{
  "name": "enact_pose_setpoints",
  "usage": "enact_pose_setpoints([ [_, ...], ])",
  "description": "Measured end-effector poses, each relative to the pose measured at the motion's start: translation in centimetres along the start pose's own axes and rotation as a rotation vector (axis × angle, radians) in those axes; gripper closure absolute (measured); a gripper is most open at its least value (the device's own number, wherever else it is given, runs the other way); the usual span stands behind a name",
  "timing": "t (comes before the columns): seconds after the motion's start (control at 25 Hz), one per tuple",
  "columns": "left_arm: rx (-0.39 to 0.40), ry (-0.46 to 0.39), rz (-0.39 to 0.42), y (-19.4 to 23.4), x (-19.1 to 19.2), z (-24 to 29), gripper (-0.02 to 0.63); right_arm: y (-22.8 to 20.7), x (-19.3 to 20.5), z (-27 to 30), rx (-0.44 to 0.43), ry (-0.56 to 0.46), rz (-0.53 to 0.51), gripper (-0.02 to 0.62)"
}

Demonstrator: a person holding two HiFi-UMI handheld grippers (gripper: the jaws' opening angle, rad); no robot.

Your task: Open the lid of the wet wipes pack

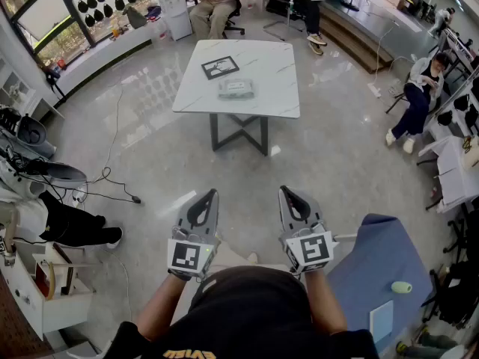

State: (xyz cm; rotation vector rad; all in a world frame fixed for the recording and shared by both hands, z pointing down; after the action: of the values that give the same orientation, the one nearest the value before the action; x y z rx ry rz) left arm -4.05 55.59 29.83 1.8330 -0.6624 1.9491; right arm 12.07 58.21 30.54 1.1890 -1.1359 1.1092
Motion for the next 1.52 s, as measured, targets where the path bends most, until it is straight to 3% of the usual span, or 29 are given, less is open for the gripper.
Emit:
enact_pose_setpoints([
  [0.44,-0.04,0.031,0.01,0.0,0.7,-0.7,0.589,-0.2,0.2,0.0,0.003,0.008,0.037,0.594],
  [0.68,-0.06,0.033,0.027,0.5,0.9,-0.6,0.589,1.2,-1.0,1.1,-0.022,-0.002,-0.006,0.593],
  [0.84,-0.036,0.074,0.051,0.0,1.9,0.0,0.588,1.7,-1.2,0.8,-0.043,-0.021,0.019,0.592],
  [1.08,0.015,0.16,0.042,-1.0,3.3,0.5,0.588,0.4,0.2,-0.4,0.003,0.012,0.055,0.579],
  [1.28,0.013,0.15,0.039,-0.7,3.9,0.4,0.588,0.1,1.5,-0.6,0.013,0.038,0.064,0.565],
  [1.52,0.089,0.155,0.033,-2.3,3.4,1.2,0.584,1.5,4.1,-1.6,-0.023,0.109,0.079,0.516],
])
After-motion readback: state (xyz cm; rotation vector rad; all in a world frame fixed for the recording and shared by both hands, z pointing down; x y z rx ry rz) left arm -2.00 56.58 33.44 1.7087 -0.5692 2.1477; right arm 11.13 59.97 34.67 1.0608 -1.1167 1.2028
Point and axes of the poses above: the fingertips, and each gripper's own axes: z forward along the fingers, y to its left, x out of its underside, the point moved 1 cm from there along -z, backward along the fingers, and after that the axes turned 15 degrees about x, right-handed, at the moved point
